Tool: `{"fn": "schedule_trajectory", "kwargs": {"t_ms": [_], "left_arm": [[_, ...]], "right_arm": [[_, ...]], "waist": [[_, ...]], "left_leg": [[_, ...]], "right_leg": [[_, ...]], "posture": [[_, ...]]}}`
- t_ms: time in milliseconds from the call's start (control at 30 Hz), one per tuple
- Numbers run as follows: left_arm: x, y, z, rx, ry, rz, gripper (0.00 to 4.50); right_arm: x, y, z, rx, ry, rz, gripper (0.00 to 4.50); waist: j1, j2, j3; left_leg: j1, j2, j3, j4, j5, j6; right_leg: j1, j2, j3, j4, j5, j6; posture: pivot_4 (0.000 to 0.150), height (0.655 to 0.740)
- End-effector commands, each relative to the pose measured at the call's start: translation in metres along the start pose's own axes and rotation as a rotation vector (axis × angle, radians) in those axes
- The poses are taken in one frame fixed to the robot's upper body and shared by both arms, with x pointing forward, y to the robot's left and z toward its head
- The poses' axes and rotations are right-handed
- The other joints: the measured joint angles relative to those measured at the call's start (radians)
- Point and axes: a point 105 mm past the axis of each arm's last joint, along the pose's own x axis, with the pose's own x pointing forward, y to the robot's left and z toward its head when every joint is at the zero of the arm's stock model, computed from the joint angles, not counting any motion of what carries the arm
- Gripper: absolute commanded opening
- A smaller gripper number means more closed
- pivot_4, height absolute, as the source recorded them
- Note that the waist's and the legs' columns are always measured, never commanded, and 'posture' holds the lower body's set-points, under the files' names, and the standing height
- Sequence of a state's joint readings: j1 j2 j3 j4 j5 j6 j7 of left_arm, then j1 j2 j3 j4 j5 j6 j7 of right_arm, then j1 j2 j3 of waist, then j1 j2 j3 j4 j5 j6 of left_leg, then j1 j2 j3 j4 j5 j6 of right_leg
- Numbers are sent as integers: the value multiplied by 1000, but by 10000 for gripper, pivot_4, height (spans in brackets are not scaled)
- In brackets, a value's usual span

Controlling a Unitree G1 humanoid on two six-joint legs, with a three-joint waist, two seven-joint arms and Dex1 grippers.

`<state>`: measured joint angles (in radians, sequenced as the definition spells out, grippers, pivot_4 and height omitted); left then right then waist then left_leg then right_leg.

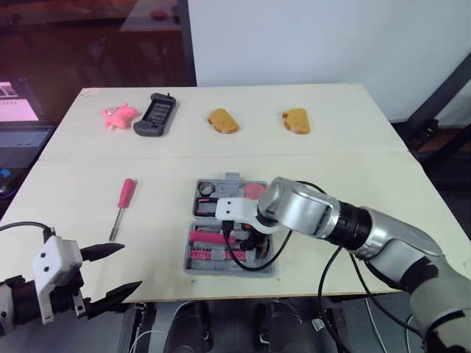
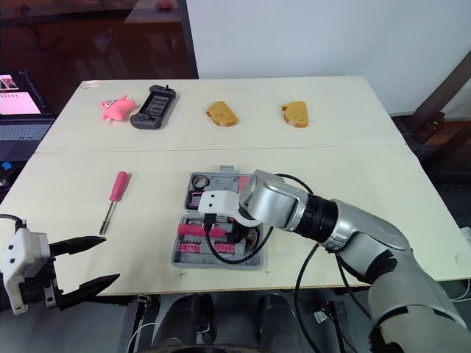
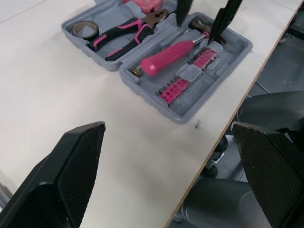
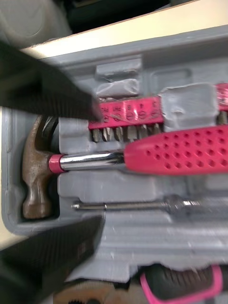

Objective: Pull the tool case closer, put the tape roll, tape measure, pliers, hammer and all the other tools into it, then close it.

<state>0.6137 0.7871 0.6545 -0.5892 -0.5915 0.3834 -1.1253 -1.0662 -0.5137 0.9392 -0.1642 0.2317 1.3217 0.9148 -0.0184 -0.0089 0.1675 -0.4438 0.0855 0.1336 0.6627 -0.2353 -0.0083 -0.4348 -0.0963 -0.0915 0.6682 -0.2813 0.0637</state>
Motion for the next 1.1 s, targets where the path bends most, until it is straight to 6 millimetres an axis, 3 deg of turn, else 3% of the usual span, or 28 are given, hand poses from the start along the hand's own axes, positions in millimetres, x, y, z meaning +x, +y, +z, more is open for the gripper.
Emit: {"fn": "schedule_trajectory", "kwargs": {"t_ms": [33, 167, 267, 400, 500, 667, 800, 967, 1100], "left_arm": [[-2, 2, 3, 36, 3, 1, 45000], [2, 4, 4, 37, -5, -13, 45000], [5, 5, 5, 41, -13, -23, 45000], [10, 10, 8, 48, -30, -38, 45000], [12, 11, 9, 54, -32, -51, 45000], [14, 12, 11, 59, -33, -62, 45000], [13, 14, 13, 62, -32, -62, 45000], [13, 12, 15, 61, -32, -69, 45000], [13, 13, 16, 63, -29, -70, 45000]], "right_arm": [[-30, 0, 19, -15, -110, 5, 33126], [-53, -4, 33, -41, -353, -19, 33126], [-70, -15, 46, -171, -615, -195, 33126], [-49, -2, 21, -88, -597, -16, 33126], [-30, -11, 10, -196, -543, -82, 25167], [-10, -1, 4, -167, -543, 19, 533], [6, 1, -2, -152, -512, 31, 533], [13, 14, 4, -98, -531, 103, 533], [19, 9, 6, -53, -525, 79, 533]], "waist": [[1, 0, 0], [2, 0, 0], [4, -2, -1], [3, -2, -1], [0, -2, -1], [-1, -2, -1], [1, -2, -1], [2, -2, -1], [1, -2, -1]], "left_leg": [[0, 0, 0, 0, 0, 0], [0, 0, 0, 0, 0, 0], [0, 0, 0, -1, 0, 0], [0, 0, 1, -1, 0, 0], [1, 0, 0, -1, 0, 0], [0, 0, 0, -1, 0, 0], [1, 0, 0, -1, 0, -1], [1, 0, 0, -1, 0, -1], [1, 0, 0, -1, 0, -1]], "right_leg": [[0, 0, 0, 0, 0, 0], [0, 0, 0, -1, 0, 0], [2, 0, -1, -2, 0, 0], [6, 0, -2, -3, 0, 0], [6, 1, -2, -2, 0, 0], [6, 1, -1, -2, 0, 1], [6, 2, -2, -2, 0, 1], [6, 1, -2, -2, 0, 1], [6, 1, -2, -2, 0, 1]], "posture": [[1500, 7188], [1500, 7188], [1500, 7188], [1500, 7188], [1500, 7188], [1500, 7188], [1500, 7188], [1500, 7188], [1500, 7188]]}}
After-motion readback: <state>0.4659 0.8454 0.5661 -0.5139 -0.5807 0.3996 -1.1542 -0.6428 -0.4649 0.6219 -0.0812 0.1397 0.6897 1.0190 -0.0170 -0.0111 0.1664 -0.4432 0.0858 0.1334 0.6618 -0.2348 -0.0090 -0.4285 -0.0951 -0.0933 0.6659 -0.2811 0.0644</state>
